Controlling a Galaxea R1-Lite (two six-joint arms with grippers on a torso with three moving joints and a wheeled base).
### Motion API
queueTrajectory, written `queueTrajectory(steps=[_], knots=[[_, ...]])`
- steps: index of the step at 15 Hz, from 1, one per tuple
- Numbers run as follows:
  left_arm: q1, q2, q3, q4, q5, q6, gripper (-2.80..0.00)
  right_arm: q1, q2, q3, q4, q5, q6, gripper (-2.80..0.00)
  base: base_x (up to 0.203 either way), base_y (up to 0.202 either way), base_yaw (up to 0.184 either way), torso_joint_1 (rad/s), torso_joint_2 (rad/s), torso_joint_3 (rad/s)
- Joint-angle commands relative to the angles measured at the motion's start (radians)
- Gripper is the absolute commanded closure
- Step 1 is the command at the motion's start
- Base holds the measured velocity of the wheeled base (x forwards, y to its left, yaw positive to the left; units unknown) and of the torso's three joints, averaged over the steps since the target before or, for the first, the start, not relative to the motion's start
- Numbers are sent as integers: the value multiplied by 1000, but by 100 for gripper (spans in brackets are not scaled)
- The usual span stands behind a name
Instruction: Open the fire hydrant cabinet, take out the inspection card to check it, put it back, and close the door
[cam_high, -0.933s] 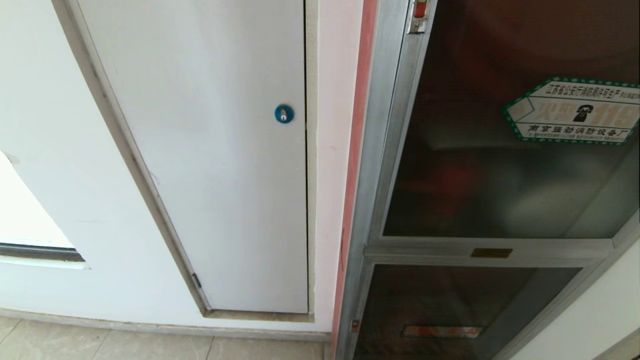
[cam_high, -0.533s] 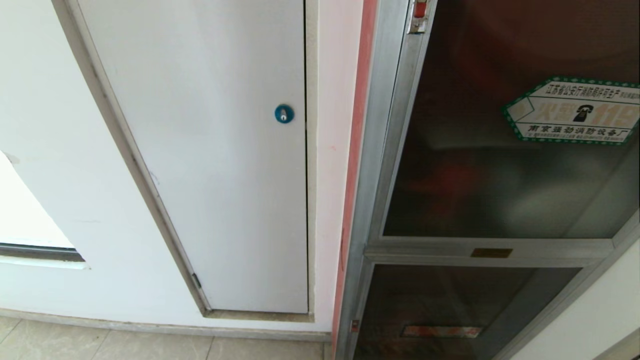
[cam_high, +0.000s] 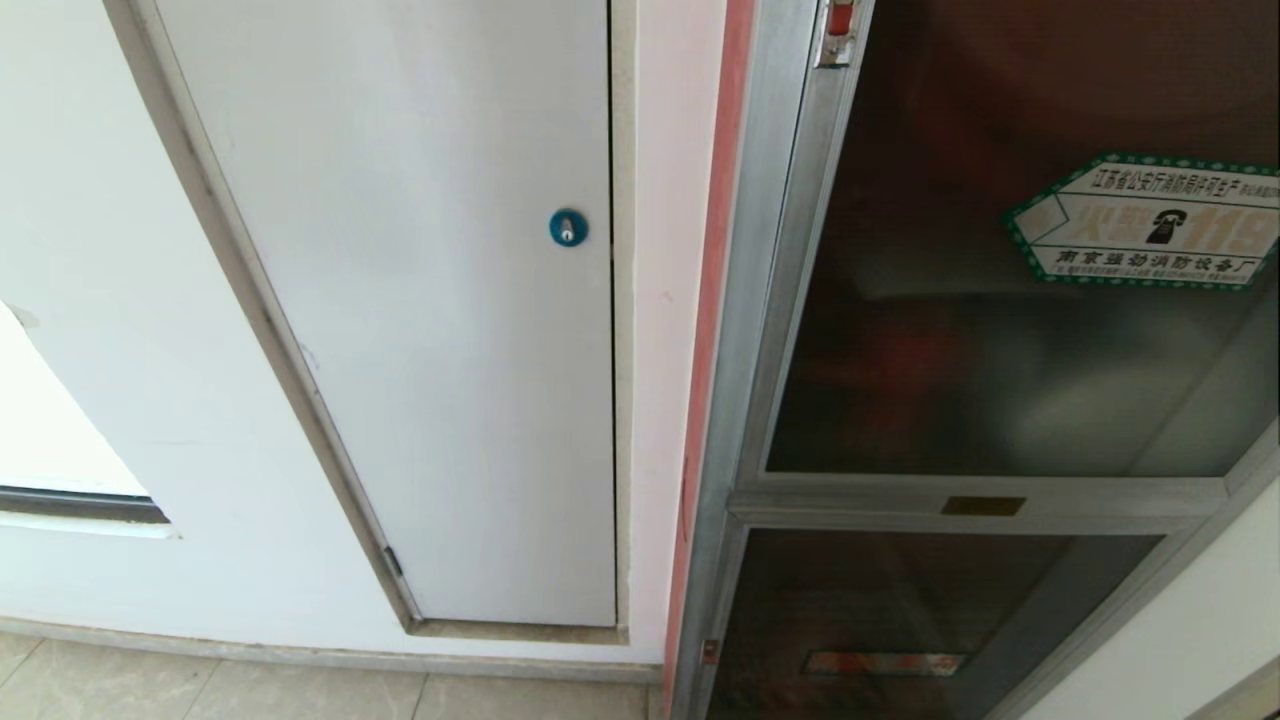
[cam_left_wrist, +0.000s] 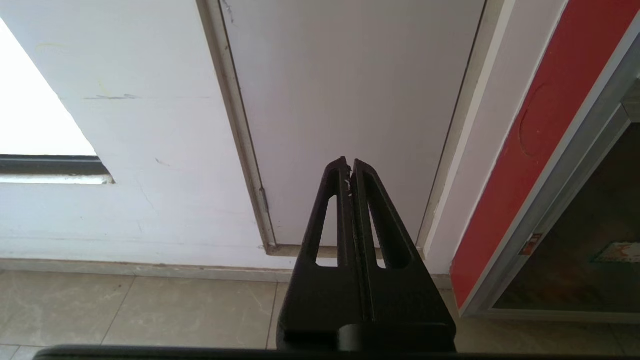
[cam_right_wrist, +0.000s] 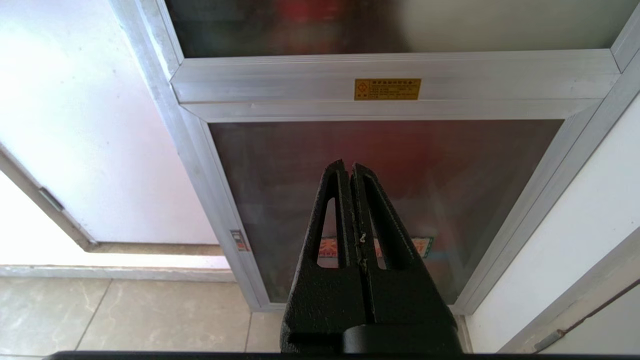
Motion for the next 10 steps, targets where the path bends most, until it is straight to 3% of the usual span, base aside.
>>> queueTrajectory(steps=[1,4,10], knots=[[0,0,14,-1,0,0,0,0,0,0,0,0,1,0,0,0,0,0,0,0],[0,0,14,-1,0,0,0,0,1,-12,0,0,0,0,0,0,0,0,0,0],[0,0,14,-1,0,0,0,0,60,-217,58,8,-5,0,0,0,0,0,0,0]])
